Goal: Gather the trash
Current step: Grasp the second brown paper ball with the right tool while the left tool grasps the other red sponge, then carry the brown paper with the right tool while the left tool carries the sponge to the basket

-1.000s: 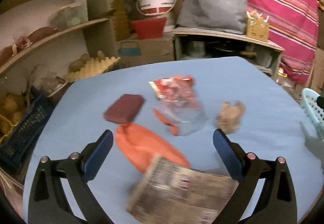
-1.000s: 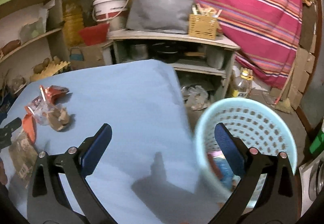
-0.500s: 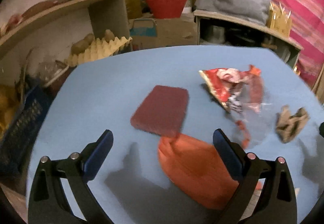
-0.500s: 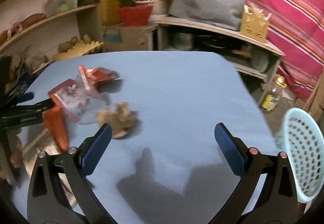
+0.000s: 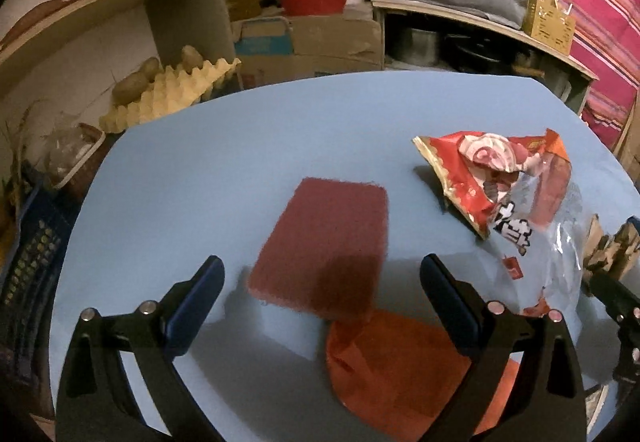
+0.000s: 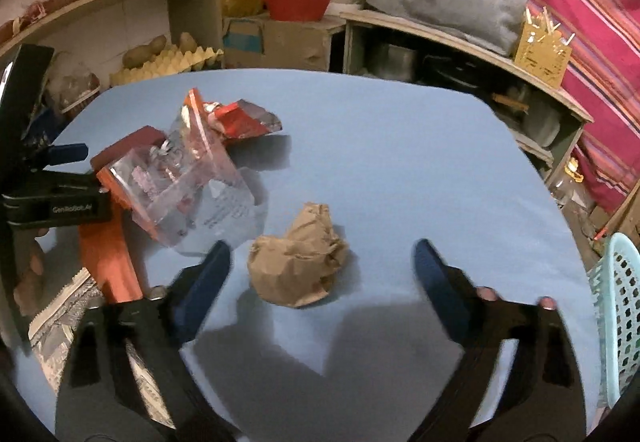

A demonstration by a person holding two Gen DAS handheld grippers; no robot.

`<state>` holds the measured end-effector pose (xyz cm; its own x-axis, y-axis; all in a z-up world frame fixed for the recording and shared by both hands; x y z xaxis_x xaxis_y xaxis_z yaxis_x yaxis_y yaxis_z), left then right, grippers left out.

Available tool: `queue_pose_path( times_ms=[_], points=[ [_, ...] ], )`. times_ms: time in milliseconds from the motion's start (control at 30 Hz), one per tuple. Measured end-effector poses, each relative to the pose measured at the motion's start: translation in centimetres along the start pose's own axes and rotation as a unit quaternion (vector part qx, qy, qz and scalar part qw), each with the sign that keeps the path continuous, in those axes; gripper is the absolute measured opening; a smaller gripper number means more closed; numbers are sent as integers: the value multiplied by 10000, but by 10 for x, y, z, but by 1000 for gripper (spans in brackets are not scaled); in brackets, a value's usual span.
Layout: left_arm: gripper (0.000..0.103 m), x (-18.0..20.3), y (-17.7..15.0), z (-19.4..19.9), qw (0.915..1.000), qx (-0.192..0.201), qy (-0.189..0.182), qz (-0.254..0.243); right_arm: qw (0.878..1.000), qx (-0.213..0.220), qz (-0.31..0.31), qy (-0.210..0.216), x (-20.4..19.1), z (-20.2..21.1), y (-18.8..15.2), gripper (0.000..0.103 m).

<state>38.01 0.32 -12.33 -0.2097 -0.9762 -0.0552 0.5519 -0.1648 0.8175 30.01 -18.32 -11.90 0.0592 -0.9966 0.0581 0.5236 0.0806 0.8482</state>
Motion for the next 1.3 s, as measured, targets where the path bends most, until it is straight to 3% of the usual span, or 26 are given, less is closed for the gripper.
queue_pose_path(
  times_ms=[67, 133, 200, 400, 600, 767, 967, 1300],
  points=[
    [94, 0, 0, -2, 10000, -33, -50, 43, 9999, -90, -41, 101, -2, -3, -1, 64],
    [76, 0, -1, -3, 9999, -58, -115, 84, 9996, -125, -99, 235, -2, -3, -3, 53],
    [66, 1, -3, -7, 9997, -170, -174, 97, 9993, -161, -120, 311, -1, -3, -5, 52],
    [65, -2, -1, -2, 9997, -28, -134, 178, 9994, -89, -154, 310, 7, 6, -3, 51],
    [65, -13, 3, 18, 9990, 257, 339, 145, 9992, 82, -209, 316, 17, 21, 4, 51],
    [65, -8, 19, 58, 9950, 732, 643, 210, 9986, 381, -185, 322, 32, 47, 14, 51],
    [65, 29, 44, 113, 9895, 1221, 756, 138, 9970, 633, -363, 245, 72, 80, 20, 51],
    [65, 140, 50, 155, 9901, 1379, 245, -42, 9925, 800, -878, -298, 191, 128, 8, 51]
  ],
)
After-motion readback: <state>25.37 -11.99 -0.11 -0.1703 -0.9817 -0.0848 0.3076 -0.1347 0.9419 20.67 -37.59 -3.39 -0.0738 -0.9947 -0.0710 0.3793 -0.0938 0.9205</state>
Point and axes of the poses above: each gripper's, at about its wrist camera, not at the fingertips, and z roughly against the way its jaws point, x to its right, y to its top, the point moved 6 cm from there along -z, roughly the way its jaws point, and after that the axes turned 14 degrees about x, right-handed, at the moved point
